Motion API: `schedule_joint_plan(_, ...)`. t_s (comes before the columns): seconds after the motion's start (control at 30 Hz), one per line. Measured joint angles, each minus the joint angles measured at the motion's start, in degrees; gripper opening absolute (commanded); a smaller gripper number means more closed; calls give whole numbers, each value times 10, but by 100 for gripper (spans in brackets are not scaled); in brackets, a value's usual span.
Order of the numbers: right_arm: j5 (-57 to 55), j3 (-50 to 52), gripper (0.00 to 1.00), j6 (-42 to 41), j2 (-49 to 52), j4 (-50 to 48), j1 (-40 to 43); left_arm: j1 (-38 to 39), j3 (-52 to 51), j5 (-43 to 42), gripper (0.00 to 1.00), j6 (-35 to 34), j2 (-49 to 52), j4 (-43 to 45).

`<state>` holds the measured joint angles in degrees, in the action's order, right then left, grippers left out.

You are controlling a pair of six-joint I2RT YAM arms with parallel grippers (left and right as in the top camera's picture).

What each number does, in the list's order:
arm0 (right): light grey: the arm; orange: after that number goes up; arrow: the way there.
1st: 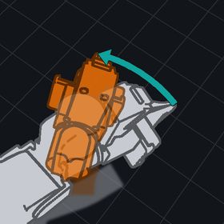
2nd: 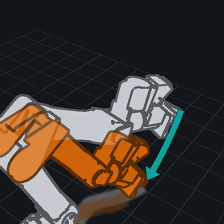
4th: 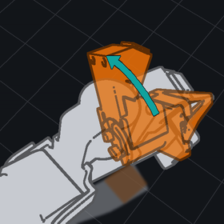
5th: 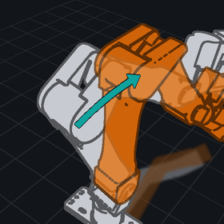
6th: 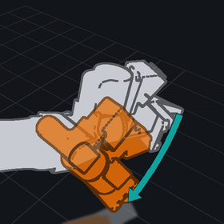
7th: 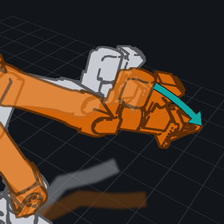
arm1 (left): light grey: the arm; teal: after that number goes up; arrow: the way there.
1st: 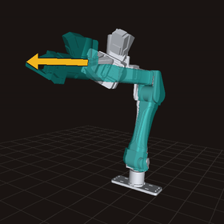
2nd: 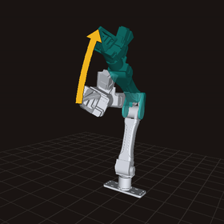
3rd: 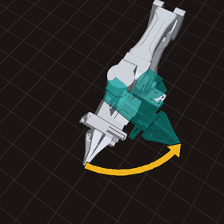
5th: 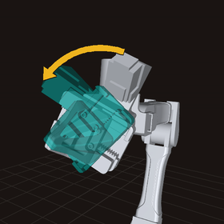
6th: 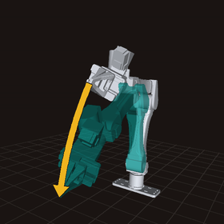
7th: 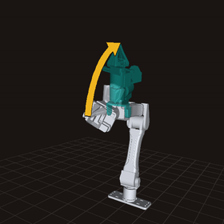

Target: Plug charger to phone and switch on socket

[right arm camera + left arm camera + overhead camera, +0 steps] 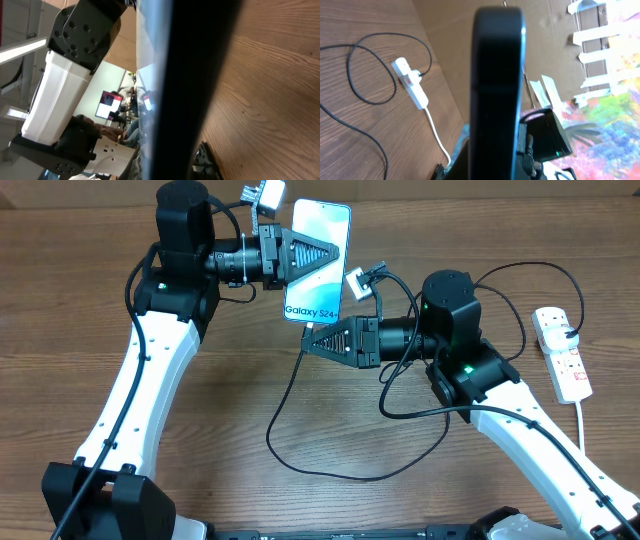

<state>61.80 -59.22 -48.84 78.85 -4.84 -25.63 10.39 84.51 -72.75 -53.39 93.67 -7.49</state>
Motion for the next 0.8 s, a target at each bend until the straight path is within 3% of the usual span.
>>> schedule_joint_plan(0.8,39,5,4,-26,0,-46,23,-3,3,-14,4,8,0,-10)
